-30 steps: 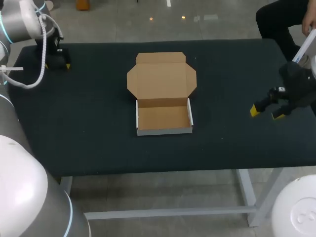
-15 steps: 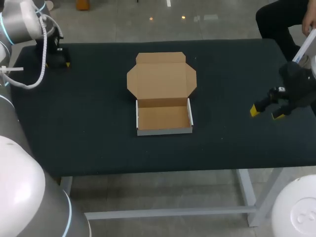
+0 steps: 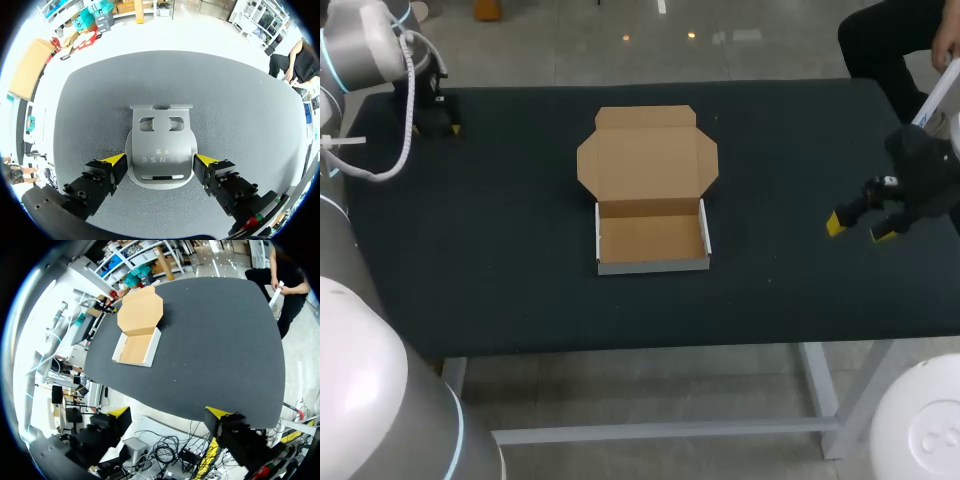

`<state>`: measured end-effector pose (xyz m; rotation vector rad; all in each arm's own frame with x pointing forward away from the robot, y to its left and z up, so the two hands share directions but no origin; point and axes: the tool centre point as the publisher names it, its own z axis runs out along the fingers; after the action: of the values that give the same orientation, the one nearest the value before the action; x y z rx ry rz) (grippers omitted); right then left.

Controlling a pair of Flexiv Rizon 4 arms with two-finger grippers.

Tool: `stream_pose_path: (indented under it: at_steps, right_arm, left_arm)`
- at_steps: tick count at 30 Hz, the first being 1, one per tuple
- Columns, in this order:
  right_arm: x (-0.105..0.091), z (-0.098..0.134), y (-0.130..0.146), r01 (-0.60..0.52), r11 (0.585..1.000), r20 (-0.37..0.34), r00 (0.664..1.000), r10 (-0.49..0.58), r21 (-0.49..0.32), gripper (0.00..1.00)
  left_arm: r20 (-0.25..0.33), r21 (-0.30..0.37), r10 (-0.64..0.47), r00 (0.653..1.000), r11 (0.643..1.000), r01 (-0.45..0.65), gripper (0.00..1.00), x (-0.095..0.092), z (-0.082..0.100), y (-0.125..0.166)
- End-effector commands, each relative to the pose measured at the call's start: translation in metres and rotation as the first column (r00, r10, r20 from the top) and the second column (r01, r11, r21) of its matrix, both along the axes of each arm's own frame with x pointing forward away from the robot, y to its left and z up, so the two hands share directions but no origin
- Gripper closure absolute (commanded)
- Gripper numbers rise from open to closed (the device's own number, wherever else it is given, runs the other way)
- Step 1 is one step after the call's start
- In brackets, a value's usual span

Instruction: Assemble the packaging by folding the flat box into shape, placing the metal phone stand inside, and closing the box properly

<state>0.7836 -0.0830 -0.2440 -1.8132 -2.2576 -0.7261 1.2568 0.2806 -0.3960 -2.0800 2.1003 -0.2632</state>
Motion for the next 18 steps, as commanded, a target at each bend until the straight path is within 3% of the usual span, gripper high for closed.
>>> stream_pose_path:
  at_steps: [1,9,18]
  right_arm:
    - [-0.0007,0.0026,-0.0010,-0.004,1.000,-0.005,1.000,0.004,0.002,0.00]
    - [-0.0007,0.0026,-0.0010,-0.004,1.000,-0.005,1.000,0.004,0.002,0.00]
    - [-0.0007,0.0026,-0.0010,-0.004,1.000,-0.005,1.000,0.004,0.002,0.00]
  left_arm:
    - [-0.117,0.000,0.001,0.993,1.000,-0.001,0.12,0.0120,-0.0051,0.0025]
    - [-0.119,0.000,0.006,0.993,1.000,-0.006,0.12,0.0134,-0.0061,0.0032]
    - [-0.116,0.001,0.004,0.993,1.000,-0.004,0.25,0.0141,-0.0056,0.0029]
